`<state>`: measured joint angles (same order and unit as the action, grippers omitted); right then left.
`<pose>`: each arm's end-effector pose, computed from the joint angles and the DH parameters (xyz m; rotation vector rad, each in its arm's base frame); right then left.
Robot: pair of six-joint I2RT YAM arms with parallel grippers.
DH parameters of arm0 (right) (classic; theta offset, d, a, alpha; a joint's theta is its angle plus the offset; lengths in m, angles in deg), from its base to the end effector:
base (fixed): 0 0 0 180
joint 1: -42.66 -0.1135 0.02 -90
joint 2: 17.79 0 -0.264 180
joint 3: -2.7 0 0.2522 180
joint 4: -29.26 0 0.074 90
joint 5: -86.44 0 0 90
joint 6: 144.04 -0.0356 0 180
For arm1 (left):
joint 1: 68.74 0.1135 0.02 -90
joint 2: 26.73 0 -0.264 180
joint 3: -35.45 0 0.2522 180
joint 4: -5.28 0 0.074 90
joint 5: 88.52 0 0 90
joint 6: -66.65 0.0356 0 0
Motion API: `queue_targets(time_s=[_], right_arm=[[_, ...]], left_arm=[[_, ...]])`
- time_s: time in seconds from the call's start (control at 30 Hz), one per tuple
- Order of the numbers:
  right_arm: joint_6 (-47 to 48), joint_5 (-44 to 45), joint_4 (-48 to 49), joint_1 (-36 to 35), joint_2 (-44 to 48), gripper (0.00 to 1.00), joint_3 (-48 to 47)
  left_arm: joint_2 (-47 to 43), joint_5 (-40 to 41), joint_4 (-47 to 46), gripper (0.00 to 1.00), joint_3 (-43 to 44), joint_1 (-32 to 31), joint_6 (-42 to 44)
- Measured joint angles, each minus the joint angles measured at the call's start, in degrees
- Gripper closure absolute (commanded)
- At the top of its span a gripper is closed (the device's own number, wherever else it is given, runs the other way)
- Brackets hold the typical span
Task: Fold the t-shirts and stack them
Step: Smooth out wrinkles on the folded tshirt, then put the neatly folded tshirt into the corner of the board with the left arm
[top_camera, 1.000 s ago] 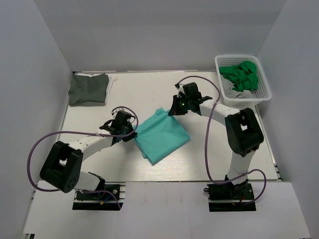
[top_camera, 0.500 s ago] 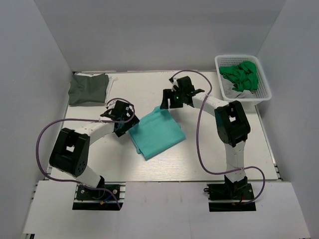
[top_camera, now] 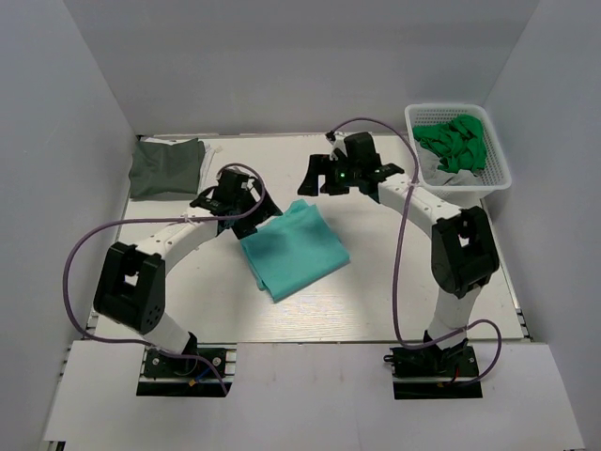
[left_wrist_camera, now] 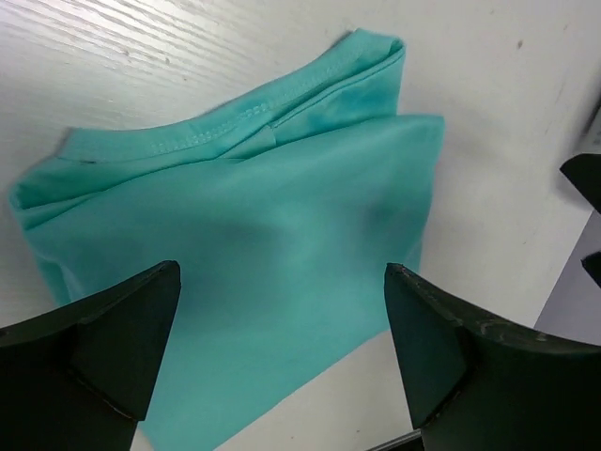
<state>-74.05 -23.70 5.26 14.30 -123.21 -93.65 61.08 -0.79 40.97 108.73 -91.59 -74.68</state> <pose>0.3719 0.2147 0.2696 -0.3758 2.2044 0.8550 0.2982 -0.1272 0.2298 -0.6087 2.4727 -0.5959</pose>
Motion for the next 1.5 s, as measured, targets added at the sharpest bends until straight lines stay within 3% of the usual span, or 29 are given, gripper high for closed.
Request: queue_targets(time_s=[0.27,0.4,0.77,0.97,1.17,1.3,1.5], right_arm=[[-4.5,-7.06,3.8,-0.55,-11.52,0.1,-1.86],[-8.48,-9.27,6.64,-0.09,-19.3,0.1,-3.74],[-12.74,-8.63,11.65,1.75,-21.22,0.1,-5.33],[-10.58,-6.23,5.57,1.73,-15.15,0.1,-4.94],[-7.89,-4.76,1.75,1.73,-6.8,0.1,-7.85],[-7.45,-3.78,1.25,1.75,1.7,0.1,-2.47],[-4.96,-1.05,-3.63,1.7,12.2,0.1,7.82]], left_arm=[[12.02,-4.24,-2.64,0.01,-0.2,1.27,2.89],[13.03,-5.38,-4.39,0.01,0.09,2.29,3.32],[20.81,-5.75,-4.87,0.01,10.58,3.41,12.59],[19.89,-0.85,0.81,0.01,16.87,3.34,17.81],[10.95,1.95,4.26,0.01,16.87,3.13,18.93],[6.21,5.14,8.26,0.01,14.91,2.93,17.84],[5.99,6.14,12.61,0.01,8.66,2.89,15.3]])
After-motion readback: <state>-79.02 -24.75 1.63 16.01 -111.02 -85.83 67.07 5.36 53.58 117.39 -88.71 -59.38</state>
